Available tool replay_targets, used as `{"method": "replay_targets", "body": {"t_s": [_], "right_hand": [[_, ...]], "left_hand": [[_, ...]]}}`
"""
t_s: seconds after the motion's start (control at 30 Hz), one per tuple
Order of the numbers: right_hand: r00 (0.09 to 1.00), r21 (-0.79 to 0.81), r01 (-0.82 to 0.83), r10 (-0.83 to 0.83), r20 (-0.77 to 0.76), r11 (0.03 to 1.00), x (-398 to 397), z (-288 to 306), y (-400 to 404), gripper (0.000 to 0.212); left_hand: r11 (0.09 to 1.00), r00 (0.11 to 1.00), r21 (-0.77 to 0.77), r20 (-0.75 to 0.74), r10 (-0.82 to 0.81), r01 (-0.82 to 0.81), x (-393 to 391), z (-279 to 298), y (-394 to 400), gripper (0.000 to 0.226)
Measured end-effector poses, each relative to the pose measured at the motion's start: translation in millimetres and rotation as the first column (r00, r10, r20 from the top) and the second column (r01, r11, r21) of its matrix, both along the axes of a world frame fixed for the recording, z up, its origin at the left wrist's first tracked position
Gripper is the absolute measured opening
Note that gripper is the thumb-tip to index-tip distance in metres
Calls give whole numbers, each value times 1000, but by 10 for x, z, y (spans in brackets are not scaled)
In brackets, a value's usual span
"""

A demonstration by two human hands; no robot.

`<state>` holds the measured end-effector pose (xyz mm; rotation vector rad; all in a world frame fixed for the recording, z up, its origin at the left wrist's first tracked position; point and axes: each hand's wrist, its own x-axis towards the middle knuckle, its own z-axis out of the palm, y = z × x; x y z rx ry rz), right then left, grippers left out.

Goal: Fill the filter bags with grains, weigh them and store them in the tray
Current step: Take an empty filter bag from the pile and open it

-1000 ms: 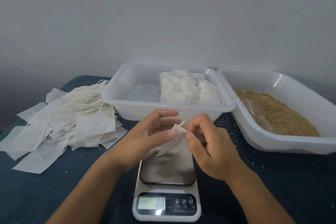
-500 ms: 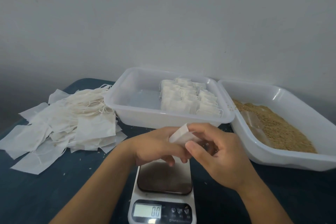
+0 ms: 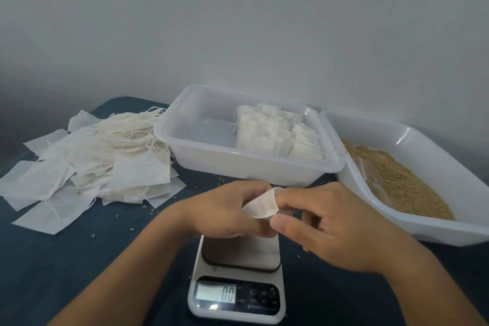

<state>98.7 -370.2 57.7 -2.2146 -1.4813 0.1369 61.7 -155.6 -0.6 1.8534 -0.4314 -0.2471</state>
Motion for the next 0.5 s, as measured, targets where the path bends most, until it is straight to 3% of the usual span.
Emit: {"method": "replay_targets", "body": {"t_s": [0.07, 0.13, 0.2, 0.23, 0.27, 0.33, 0.37, 0.43, 0.5], "right_hand": [[999, 56, 42, -44, 28, 998, -6, 80, -57, 28], [979, 285, 184, -200, 30, 941, 71, 190, -176, 23], [892, 510, 404, -450, -37, 760, 348, 254, -357, 19], [802, 522, 528, -595, -48, 670, 555, 267, -481, 20], [682, 442, 660, -732, -12, 608, 777, 257, -627, 20], [447, 84, 883, -882, 149, 461, 1191, 126, -940, 26], [395, -106, 919, -893, 217, 381, 1347, 30, -1058, 32], [402, -369, 884, -872, 280, 289, 1532, -140, -1171, 41], [449, -497, 829, -835, 317, 256, 1590, -238, -1179, 46]], "left_hand": [[1000, 1000, -10, 18, 18, -18, 9, -12, -14, 21], [996, 996, 16, 20, 88, -88, 18, -39, -12, 28], [986, 986, 6, 17, 166, -166, 22, -63, -4, 28], [981, 981, -6, 23, 195, -195, 25, -72, -7, 28], [974, 974, -11, 28, 225, -225, 30, -79, -12, 31], [961, 960, 9, 38, 276, -276, 43, -83, -12, 43], [957, 957, 27, 45, 287, -289, 47, -86, -5, 46], [959, 960, 47, 45, 278, -280, 51, -94, 2, 45], [964, 965, 42, 43, 260, -262, 48, -103, -10, 44]]}}
